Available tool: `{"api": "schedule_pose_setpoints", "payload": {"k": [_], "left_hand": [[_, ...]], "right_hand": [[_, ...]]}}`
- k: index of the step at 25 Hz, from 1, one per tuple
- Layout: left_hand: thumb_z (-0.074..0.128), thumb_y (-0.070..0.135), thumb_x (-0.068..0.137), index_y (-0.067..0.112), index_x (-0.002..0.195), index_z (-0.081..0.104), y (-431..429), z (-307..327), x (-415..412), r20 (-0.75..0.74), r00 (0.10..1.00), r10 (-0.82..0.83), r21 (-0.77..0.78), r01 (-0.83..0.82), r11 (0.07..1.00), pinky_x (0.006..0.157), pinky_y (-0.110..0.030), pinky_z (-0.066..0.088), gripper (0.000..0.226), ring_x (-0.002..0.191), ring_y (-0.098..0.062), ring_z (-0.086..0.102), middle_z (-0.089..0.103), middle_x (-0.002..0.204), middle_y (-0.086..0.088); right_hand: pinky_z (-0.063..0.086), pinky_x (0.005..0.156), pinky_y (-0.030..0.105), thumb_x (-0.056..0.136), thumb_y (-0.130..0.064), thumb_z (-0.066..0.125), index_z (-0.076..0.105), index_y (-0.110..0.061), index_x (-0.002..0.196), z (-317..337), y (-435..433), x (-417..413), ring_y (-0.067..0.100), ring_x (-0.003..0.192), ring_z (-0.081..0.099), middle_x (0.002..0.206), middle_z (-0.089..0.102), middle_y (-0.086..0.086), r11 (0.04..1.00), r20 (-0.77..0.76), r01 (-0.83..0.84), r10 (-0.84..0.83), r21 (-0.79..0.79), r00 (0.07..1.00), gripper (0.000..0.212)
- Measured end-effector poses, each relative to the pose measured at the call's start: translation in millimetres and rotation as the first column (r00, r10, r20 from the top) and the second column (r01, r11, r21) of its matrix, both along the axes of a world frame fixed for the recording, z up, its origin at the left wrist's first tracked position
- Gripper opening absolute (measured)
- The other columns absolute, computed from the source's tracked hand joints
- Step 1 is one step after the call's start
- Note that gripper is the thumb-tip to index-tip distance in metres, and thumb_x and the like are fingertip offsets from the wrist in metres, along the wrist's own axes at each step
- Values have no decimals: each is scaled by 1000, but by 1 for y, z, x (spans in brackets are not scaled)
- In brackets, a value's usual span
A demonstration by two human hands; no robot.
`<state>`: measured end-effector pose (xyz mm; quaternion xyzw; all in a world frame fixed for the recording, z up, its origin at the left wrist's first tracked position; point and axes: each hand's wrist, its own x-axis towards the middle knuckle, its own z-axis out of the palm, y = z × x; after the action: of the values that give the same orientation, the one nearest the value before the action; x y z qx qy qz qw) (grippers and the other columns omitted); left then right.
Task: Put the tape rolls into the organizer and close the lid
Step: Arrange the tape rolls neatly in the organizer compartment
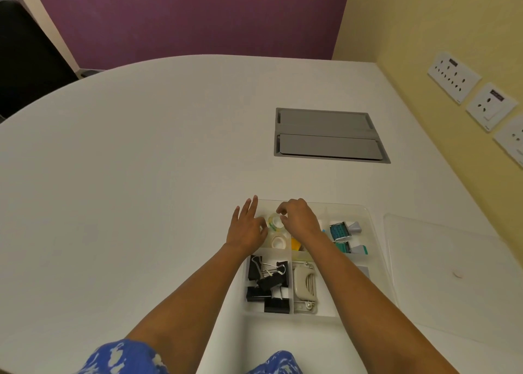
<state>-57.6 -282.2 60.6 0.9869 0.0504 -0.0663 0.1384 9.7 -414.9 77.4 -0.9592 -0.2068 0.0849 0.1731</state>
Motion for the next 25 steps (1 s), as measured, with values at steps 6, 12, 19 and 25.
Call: {"api": "schedule_pose_setpoints", "payload": {"k": [6,12,19,25], "left_hand": [[43,36,98,20,109,68,7,-4,1,36,999,-13,40,11,999,121,-40,3,31,149,-21,6,3,162,-5],[45,31,98,23,111,67,4,-6,5,71,997,10,40,-13,999,121,-40,4,27,149,-23,4,6,161,-5],[41,34,99,26,110,69,4,-7,4,6,1000,-6,105,6,994,121,-43,3,31,149,-23,0,-7,161,-2],[41,31,99,26,109,70,0,-8,5,4,1000,16,147,-16,989,121,-45,4,30,149,-25,2,-8,161,-1]], "right_hand": [[47,92,35,92,-15,55,65,-13,117,-2,5,-5,25,117,50,118,64,10,999,-20,-6,5,-45,1000,28],[44,97,35,93,-30,56,64,-12,119,-1,11,-8,26,119,49,121,62,11,985,36,-67,73,-157,997,33],[40,96,35,92,-38,55,66,-11,116,-5,14,-9,27,119,47,121,60,9,926,93,-113,156,-360,983,38],[38,98,35,94,-20,52,66,-8,111,-7,12,-13,28,117,48,118,60,10,875,128,-135,218,-465,967,25]]}}
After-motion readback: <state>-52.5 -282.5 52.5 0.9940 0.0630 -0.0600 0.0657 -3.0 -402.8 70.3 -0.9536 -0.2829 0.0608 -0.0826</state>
